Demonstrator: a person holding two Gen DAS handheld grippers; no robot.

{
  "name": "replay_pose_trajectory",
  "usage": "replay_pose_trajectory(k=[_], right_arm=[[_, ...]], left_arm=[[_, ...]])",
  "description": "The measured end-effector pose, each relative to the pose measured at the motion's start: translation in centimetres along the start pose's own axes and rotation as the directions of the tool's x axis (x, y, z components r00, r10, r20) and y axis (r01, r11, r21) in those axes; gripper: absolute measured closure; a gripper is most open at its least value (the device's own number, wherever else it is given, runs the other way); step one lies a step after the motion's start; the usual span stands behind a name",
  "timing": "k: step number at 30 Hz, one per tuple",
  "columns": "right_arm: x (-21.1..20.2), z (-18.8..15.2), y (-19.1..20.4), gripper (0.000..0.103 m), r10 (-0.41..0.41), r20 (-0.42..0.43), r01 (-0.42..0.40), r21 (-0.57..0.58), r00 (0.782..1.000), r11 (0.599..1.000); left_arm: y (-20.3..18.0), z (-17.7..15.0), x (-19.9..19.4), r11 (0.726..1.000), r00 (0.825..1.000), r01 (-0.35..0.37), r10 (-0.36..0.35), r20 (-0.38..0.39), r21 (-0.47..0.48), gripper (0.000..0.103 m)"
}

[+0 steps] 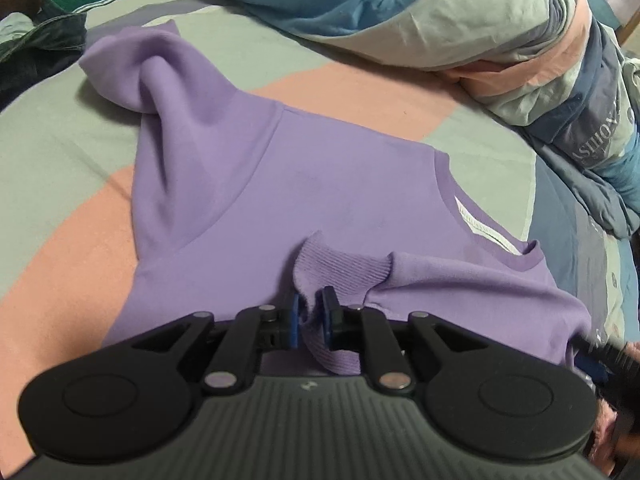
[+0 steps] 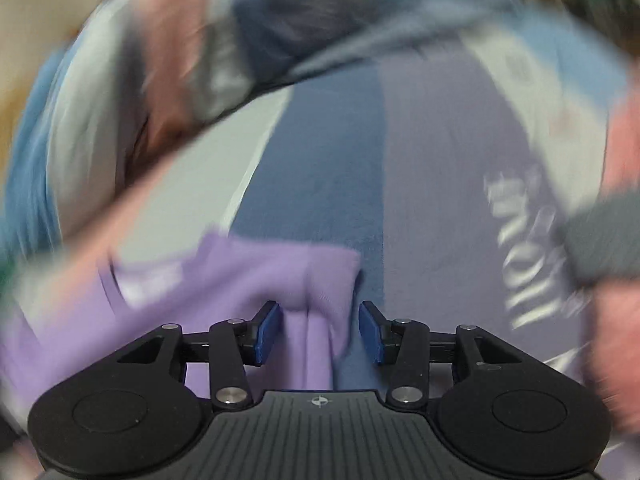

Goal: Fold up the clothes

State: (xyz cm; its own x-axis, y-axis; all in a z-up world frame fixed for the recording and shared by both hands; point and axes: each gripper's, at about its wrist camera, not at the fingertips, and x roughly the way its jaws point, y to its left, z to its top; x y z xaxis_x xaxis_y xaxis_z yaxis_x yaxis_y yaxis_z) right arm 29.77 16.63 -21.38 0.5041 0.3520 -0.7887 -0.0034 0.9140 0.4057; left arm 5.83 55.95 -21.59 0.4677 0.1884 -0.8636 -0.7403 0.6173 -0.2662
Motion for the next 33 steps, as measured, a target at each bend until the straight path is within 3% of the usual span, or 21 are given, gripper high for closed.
replay_pose_trajectory(k=[1,2,3,5,9,11,14,15,17,19,22,23,25,26,27,31,33], right_arm=[[0.8,0.8,-0.8,0.060,0.028,-0.037,-0.025,0.079,0.999,0.997],[1.6,1.4,-1.4,0.069,0.053,-0.067,-0.044,0.128,0.996,0.991],[2.2,2.1,-2.1,0.090,0.093,-0.088,-0.077,0.171,0.992,0.982],[2.9,3.3,-3.1,0.095,0.159,-0.118,-0.132,0.207,0.980,0.969],[-0.4,5.4,-1.5,0.096,0.233,-0.027,-0.232,0.047,0.972,0.972],[-0.4,5.9,-0.8,0.095,0.193,-0.001,-0.193,-0.033,0.981,0.981],[2.5,5.5,-0.2,0.086,0.024,-0.070,-0.032,-0.112,0.997,0.993],[2.4,5.3,-0.1,0.084,-0.008,-0.045,0.001,-0.145,0.999,0.989],[0.0,4.6,-0.2,0.080,-0.055,0.100,0.071,-0.166,0.994,0.984],[-2.9,3.0,-0.5,0.071,-0.134,0.242,0.181,-0.185,0.961,0.966],[-5.7,-0.2,0.5,0.071,-0.030,0.251,0.105,-0.289,0.968,0.951],[-5.8,-1.6,1.0,0.069,0.008,0.217,0.068,-0.342,0.976,0.937],[-5.1,-4.5,2.3,0.067,0.067,0.125,-0.002,-0.462,0.990,0.887],[-4.0,-6.1,2.9,0.067,0.057,0.070,-0.011,-0.529,0.996,0.848],[-2.7,-7.9,3.6,0.067,0.003,0.023,0.012,-0.594,1.000,0.804],[-1.4,-10.9,4.7,0.066,-0.102,0.034,0.100,-0.638,0.994,0.763],[-2.7,-10.8,5.2,0.066,-0.062,0.048,0.078,-0.588,0.997,0.805]], left_arm=[[0.1,0.0,0.1,1.000,1.000,0.002,-0.002,-0.003,0.008,0.088],[0.0,0.1,0.2,1.000,1.000,0.003,-0.003,-0.005,0.016,0.088],[0.0,0.2,0.4,1.000,1.000,0.004,-0.004,-0.006,0.022,0.088],[0.0,0.3,0.5,1.000,1.000,0.012,-0.012,-0.006,0.023,0.088],[0.1,0.6,0.1,1.000,1.000,0.017,-0.017,0.024,0.018,0.088],[0.5,0.6,0.7,1.000,1.000,0.006,-0.006,0.013,0.011,0.088],[1.0,0.4,1.7,1.000,1.000,-0.010,0.010,-0.022,0.016,0.090],[0.8,0.4,1.2,0.999,1.000,-0.015,0.016,-0.009,0.042,0.090],[0.5,0.4,0.2,0.996,1.000,-0.023,0.022,0.016,0.090,0.089],[0.8,0.3,-0.9,0.994,0.999,-0.017,0.013,0.039,0.109,0.080],[2.0,0.3,-2.5,0.994,0.997,-0.027,0.019,0.068,0.108,0.074],[2.6,0.4,-2.9,0.995,0.997,-0.029,0.021,0.074,0.100,0.066],[4.1,1.0,-3.7,0.998,0.996,-0.029,0.024,0.083,0.059,0.037],[5.0,1.4,-4.1,0.999,0.995,-0.035,0.032,0.097,0.031,0.011],[6.0,1.9,-4.6,0.999,0.992,-0.045,0.044,0.116,0.001,0.000],[10.1,5.2,-5.5,0.996,0.992,-0.036,0.046,0.120,-0.081,0.000],[12.3,7.1,-5.1,0.992,0.995,-0.030,0.042,0.096,-0.121,0.000]])
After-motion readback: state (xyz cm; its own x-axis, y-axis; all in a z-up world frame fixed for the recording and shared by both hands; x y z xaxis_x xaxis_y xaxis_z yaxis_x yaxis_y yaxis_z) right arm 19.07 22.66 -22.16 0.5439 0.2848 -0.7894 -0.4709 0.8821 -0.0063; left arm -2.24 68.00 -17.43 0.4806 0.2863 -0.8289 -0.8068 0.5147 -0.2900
